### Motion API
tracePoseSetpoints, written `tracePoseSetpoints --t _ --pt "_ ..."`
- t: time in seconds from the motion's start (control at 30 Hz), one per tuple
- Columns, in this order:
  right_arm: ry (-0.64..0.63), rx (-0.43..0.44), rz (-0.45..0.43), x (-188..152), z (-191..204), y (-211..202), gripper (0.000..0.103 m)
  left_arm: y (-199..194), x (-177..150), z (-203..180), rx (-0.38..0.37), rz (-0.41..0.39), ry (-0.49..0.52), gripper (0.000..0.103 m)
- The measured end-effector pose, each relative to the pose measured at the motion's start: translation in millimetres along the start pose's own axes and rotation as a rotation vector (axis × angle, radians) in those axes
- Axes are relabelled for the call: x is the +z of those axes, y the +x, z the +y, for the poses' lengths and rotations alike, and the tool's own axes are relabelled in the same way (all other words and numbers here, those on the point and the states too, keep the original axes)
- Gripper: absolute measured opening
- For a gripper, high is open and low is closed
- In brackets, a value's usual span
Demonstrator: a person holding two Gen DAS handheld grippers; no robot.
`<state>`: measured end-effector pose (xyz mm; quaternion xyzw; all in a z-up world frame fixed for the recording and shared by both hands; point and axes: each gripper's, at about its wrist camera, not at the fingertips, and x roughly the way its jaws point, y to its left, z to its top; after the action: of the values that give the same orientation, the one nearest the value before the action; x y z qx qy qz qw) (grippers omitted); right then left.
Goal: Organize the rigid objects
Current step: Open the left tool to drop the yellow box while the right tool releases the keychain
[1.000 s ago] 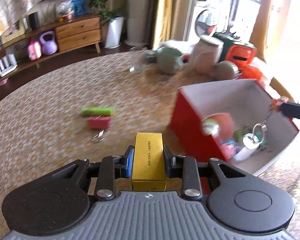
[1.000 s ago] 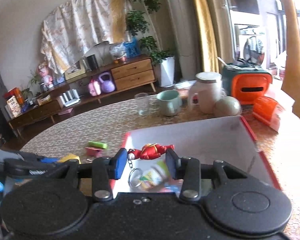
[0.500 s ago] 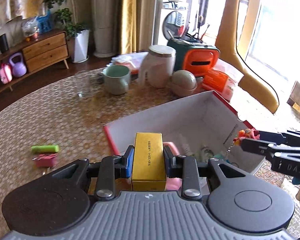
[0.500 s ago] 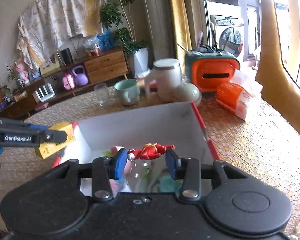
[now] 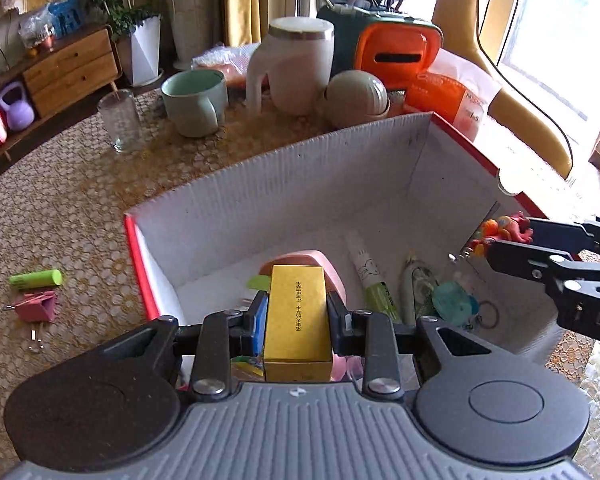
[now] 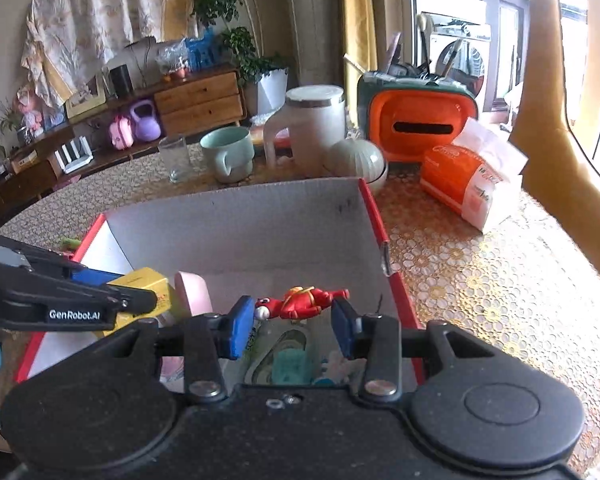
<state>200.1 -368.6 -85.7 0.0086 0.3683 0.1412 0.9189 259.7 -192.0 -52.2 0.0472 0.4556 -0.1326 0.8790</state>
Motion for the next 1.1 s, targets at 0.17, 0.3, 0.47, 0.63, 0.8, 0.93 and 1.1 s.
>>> tracePoseSetpoints --t 0.17,0.3,0.47,0.63,0.8,0.93,1.1 --pt "-0.043 0.031 0.067 -2 4 15 0.041 10 0 -6 -0.011 0.026 0.018 0.029" --pt "-0.069 0.035 0.094 -6 8 20 0.042 18 0 -9 -0.022 0.050 0.022 0.029" --pt "-0.081 0.029 0.124 -11 8 22 0.043 28 -2 -12 -0.040 0.100 0.017 0.029" --pt "-0.082 0.036 0.135 -14 8 19 0.044 29 -1 -12 -0.044 0.117 0.005 0.029" --pt "-0.071 0.046 0.126 -15 9 11 0.047 24 -2 -12 -0.036 0.115 0.001 0.029" --pt "-0.065 0.055 0.116 -16 11 3 0.050 16 -4 -8 -0.043 0.100 -0.016 0.029" --pt "-0.072 0.060 0.102 -18 19 -12 0.053 2 -8 -2 -0.063 0.077 -0.051 0.030"
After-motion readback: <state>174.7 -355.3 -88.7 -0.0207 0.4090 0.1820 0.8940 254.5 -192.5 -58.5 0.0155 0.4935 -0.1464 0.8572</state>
